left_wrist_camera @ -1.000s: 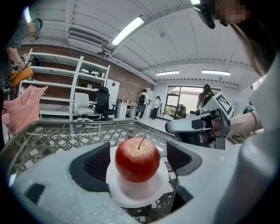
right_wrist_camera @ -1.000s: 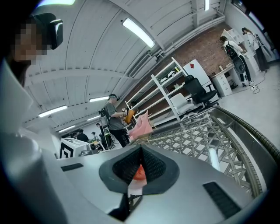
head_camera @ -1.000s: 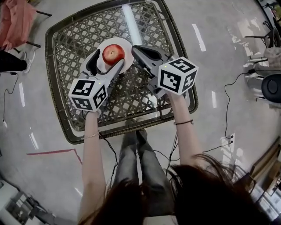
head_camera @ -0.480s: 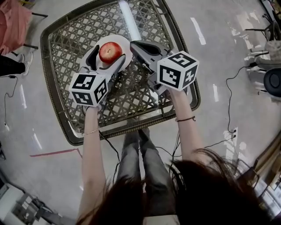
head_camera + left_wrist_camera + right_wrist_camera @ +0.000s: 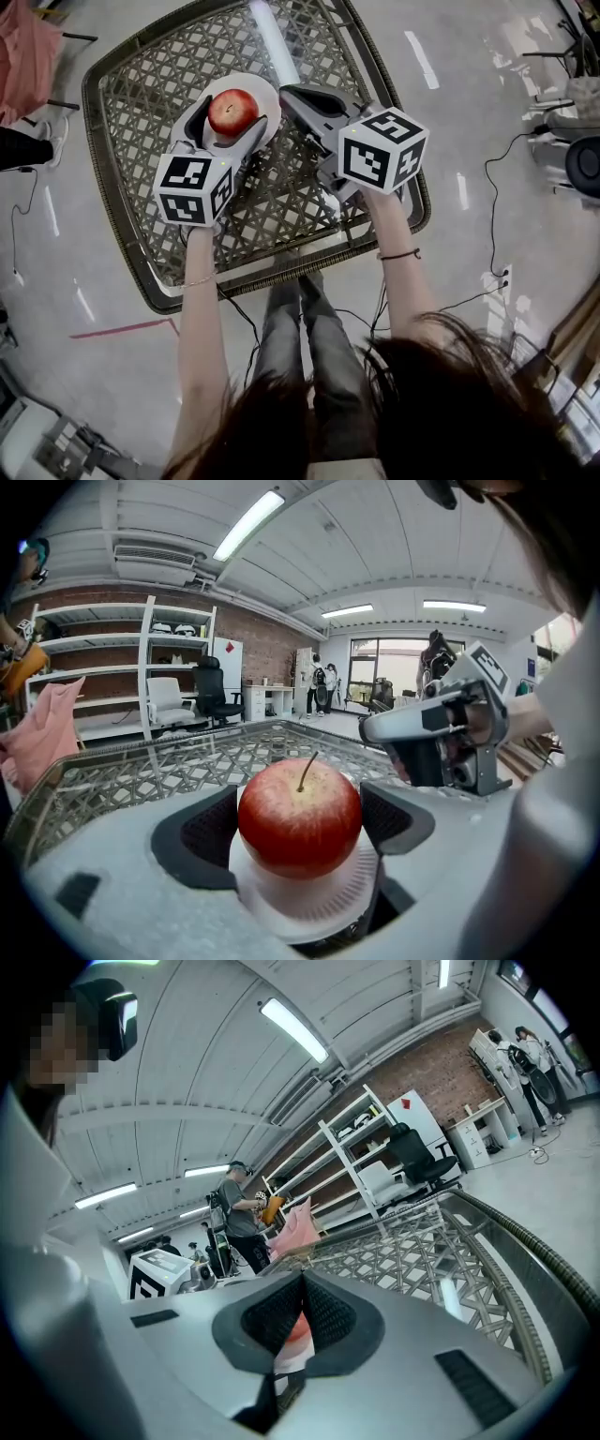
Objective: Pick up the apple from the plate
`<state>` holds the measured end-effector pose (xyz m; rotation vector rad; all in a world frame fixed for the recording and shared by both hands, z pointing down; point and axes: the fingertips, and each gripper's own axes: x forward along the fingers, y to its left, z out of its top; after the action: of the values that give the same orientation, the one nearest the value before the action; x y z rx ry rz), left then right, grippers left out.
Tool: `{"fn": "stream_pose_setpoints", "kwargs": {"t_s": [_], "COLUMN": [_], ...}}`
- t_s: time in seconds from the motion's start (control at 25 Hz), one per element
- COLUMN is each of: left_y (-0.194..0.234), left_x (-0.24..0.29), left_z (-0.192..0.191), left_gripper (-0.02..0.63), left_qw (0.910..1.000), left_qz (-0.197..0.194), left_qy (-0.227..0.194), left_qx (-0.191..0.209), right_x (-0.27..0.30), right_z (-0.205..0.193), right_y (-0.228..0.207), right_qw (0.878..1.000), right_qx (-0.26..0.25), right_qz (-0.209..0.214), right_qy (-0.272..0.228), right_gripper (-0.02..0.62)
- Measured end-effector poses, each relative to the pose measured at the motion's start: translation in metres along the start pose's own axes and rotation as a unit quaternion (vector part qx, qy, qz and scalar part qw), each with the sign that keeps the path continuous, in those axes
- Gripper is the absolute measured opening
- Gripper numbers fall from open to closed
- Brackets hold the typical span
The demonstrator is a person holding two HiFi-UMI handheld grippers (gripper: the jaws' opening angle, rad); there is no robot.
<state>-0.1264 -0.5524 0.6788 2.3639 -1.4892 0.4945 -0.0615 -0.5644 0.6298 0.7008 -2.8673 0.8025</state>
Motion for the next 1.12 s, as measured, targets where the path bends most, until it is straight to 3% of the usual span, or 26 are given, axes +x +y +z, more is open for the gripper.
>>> {"fn": "stream_pose_setpoints", "kwargs": {"t_s": [0.72, 1.12], "left_y": [0.0, -0.005], "left_x": [-0.005, -0.035], "left_z": [0.01, 0.027], "left_gripper": [0.407, 0.407], "left_qw": [0.9997, 0.9991], "left_qz": [0.003, 0.008], "left_qy": [-0.023, -0.04], "left_qx": [-0.002, -0.013], "right_x": [-0.003, -0.012], "right_z": [0.002, 0.017], "right_y": [0.002, 0.023], "right_qw": [1.0, 1.0], "right_qx": [0.0, -0.007], "right_qz": [-0.007, -0.01], "right_qy": [-0.004, -0.008], "right_gripper": [0.009, 0.009]}}
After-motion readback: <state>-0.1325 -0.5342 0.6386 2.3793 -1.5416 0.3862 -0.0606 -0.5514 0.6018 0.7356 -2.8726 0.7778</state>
